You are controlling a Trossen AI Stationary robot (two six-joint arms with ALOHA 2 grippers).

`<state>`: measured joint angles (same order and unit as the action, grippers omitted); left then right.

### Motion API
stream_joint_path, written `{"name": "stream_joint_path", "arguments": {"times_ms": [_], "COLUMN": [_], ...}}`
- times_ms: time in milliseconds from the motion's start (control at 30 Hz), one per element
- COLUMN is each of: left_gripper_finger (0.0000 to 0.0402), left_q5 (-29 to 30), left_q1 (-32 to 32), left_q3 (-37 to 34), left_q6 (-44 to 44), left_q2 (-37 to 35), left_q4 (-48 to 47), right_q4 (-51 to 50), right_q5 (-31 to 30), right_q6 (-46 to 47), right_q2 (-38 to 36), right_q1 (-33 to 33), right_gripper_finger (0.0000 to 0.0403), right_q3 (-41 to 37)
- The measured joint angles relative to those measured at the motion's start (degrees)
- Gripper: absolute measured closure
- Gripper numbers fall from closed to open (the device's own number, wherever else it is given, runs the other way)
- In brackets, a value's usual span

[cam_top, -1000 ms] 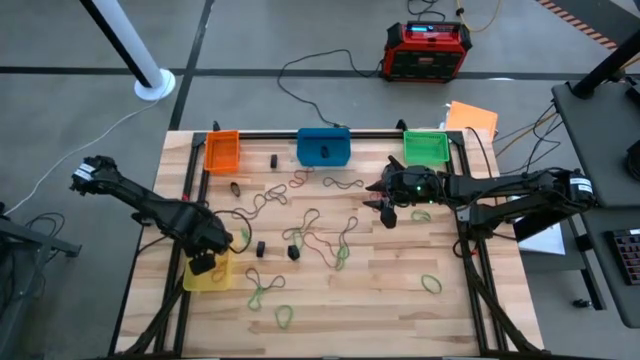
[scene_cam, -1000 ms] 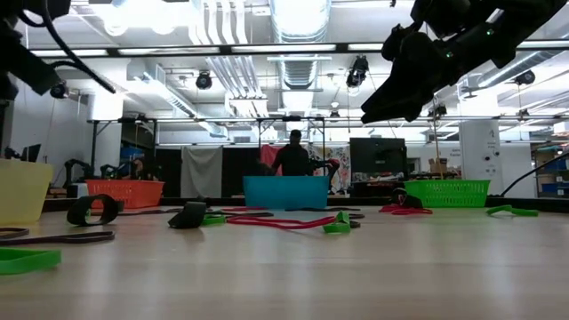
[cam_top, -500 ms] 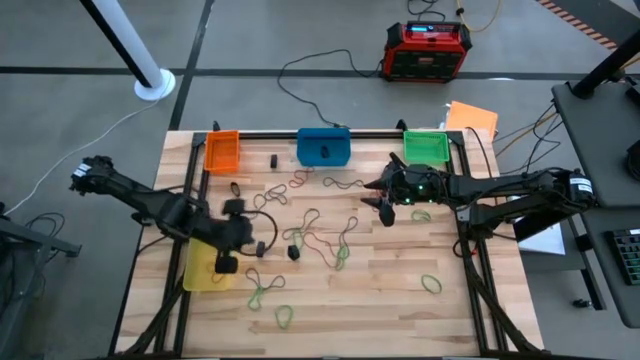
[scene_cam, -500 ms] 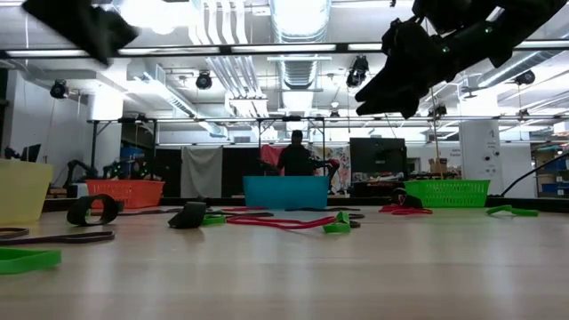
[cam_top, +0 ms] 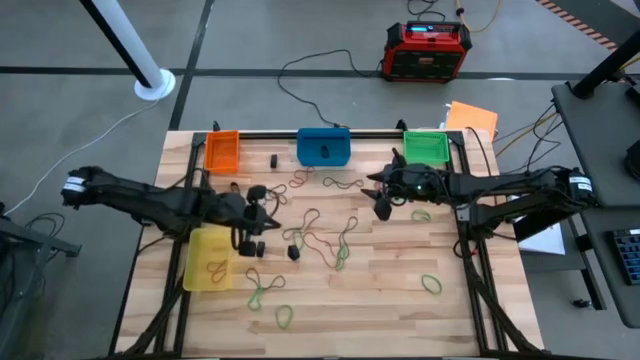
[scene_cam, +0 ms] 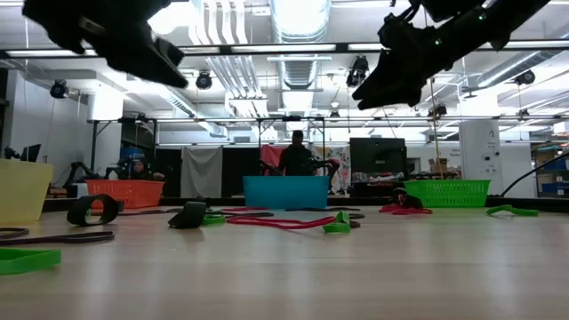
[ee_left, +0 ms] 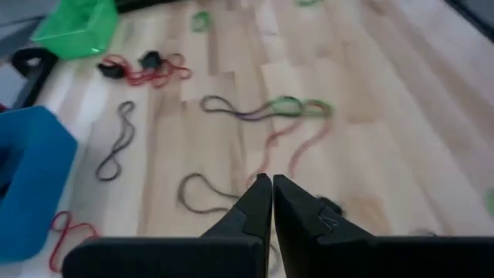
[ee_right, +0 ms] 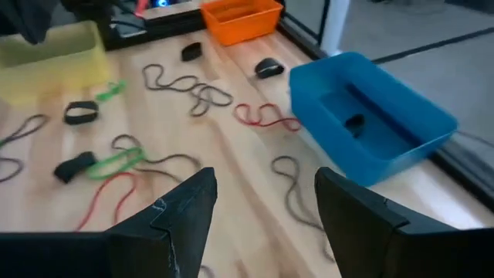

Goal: Sort rubber bands into baskets
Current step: Put the violet rubber band into the green bin

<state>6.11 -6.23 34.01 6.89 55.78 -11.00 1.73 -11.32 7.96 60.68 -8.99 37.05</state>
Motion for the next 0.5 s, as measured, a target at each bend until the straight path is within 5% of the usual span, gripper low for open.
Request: {"name": "stream_joint_path", "arguments": {"times_ms": [300, 500], "left_gripper_finger": [0.0402, 0.0402], "left_q5": [-10.9, -12.1], "left_q1": [11.2, 19.5], "left_q3": [-1.6, -0.1], "left_q6": [9.2, 16.7], "left_q2": [-2.4, -3.2], "left_q4": [1.9, 2.2], "right_q4": [-10.4, -12.4], "right_q5": [-5.1, -5.1], "right_q6": [-7.9, -12.2], "right_q2": [12.8, 21.7], "right_q1": [-0.1, -1.2], "right_gripper_finger": [0.0188, 0.0188], "right_q3": [11.1, 17.8]}}
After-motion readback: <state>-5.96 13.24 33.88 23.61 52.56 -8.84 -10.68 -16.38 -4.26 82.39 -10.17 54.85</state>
